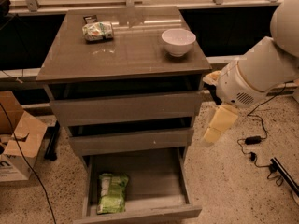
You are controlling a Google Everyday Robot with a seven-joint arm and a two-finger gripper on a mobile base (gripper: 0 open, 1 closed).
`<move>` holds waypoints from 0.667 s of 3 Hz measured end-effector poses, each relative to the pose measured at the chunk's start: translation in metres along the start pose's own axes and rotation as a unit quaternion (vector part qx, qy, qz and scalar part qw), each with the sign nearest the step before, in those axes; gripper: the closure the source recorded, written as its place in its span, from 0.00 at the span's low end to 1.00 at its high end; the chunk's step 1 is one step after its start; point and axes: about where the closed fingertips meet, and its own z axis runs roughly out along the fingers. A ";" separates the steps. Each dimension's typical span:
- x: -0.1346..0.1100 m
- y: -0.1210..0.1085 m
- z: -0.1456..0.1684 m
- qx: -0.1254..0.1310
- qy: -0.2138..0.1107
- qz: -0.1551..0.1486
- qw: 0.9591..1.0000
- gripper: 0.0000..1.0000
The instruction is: Pick green rice chip bag from bottom drawer and place on counter
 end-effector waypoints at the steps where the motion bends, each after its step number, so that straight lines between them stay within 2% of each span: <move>1: -0.005 0.006 0.025 -0.013 -0.013 0.011 1.000 0.00; 2: -0.016 0.014 0.076 -0.040 -0.055 0.034 0.997 0.00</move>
Offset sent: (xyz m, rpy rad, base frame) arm 0.0216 0.0885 -0.1135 0.2772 0.1200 -0.0252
